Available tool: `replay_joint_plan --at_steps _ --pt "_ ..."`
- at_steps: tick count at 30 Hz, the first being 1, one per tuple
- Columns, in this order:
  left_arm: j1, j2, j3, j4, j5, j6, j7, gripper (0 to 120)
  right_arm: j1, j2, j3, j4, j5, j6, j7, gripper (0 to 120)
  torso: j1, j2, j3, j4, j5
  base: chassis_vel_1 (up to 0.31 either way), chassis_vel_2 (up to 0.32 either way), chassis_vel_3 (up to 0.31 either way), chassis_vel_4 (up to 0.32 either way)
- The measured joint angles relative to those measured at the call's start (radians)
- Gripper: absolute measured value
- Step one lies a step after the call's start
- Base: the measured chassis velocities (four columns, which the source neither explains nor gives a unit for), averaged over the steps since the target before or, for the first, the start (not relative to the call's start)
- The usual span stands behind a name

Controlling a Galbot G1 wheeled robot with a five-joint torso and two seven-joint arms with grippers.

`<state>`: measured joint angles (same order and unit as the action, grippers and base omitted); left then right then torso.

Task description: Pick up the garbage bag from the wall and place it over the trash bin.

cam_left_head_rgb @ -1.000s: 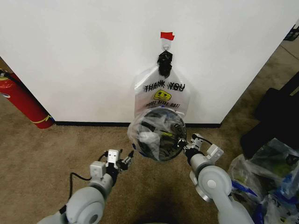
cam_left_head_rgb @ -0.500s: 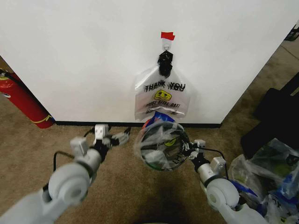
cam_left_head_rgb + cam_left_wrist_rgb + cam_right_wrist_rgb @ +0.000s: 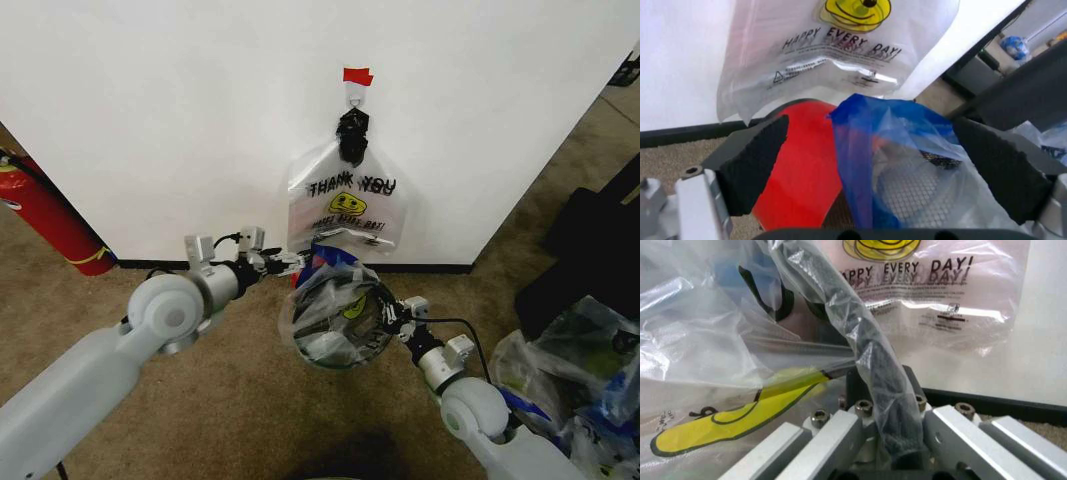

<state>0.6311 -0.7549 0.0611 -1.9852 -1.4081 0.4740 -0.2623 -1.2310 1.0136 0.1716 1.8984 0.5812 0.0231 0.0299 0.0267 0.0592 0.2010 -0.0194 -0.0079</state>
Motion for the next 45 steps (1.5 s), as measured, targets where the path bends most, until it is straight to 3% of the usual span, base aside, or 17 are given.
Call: replay_joint_plan --at_steps 8,19,32,40,45 --pt "-0.023 -0.031 0.067 0.043 0.093 -0.015 0.013 88 0.008 0.012 0.000 -0.005 0.031 -0.022 0.017 0 0.000 0.000 0.000 0.0001 -0.0001 0.000 0.000 0.000 0.000" --pt "-0.076 -0.047 0.131 0.099 0.111 0.004 -0.029 47 0.023 0.024 -0.005 0.008 0.064 -0.049 0.041 0 0.000 0.000 0.000 0.0000 -0.0002 0.000 0.000 0.000 0.000" --pt "-0.108 -0.061 0.162 0.168 0.127 -0.034 -0.061 0 0.012 0.017 -0.005 0.025 0.064 -0.049 0.038 0 0.000 0.000 0.000 0.0001 -0.0001 0.000 0.000 0.000 0.000" --pt "-0.145 -0.077 0.214 0.239 0.163 -0.036 -0.049 0 0.004 0.011 -0.006 0.048 0.066 -0.049 0.028 0 0.000 0.000 0.000 0.0000 -0.0001 0.000 0.000 0.000 0.000" --pt "-0.141 -0.068 0.201 0.216 0.165 -0.023 -0.039 1 -0.004 0.011 -0.003 0.048 0.065 -0.048 0.027 0 0.000 0.000 0.000 0.0001 -0.0002 0.000 0.000 0.000 0.000"
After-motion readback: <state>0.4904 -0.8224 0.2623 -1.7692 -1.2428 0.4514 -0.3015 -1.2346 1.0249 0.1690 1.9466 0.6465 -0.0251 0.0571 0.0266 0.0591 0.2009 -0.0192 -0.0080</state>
